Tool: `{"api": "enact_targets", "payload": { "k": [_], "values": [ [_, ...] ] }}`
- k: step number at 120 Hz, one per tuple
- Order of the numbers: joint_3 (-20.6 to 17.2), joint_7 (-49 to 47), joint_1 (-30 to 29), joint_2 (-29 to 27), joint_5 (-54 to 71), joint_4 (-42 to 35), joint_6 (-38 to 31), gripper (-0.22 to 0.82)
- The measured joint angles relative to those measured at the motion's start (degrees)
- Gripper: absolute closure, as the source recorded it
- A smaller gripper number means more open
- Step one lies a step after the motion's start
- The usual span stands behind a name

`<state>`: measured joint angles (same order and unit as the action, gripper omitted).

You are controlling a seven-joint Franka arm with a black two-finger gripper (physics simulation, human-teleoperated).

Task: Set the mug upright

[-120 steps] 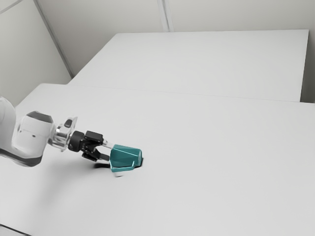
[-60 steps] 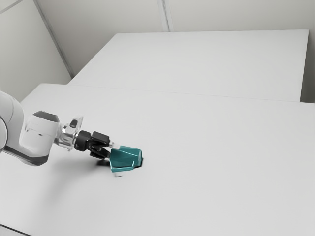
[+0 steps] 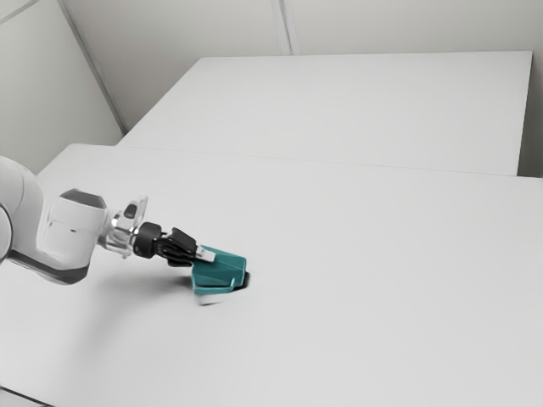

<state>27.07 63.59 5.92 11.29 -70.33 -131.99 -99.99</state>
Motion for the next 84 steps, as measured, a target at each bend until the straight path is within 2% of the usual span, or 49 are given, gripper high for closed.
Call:
{"api": "enact_targets", "payload": {
  "k": [23, 59, 84],
  "values": [
    [0.14, 0.30, 1.31, -1.83, -0.59, -0.52, 0.13, 0.75],
    [0.77, -0.02, 4.52, -8.36, -0.44, -1.48, -0.58, 0.77],
    [-0.54, -3.10, 6.38, -13.17, 4.54, -0.87, -5.38, 0.78]
  ]
}}
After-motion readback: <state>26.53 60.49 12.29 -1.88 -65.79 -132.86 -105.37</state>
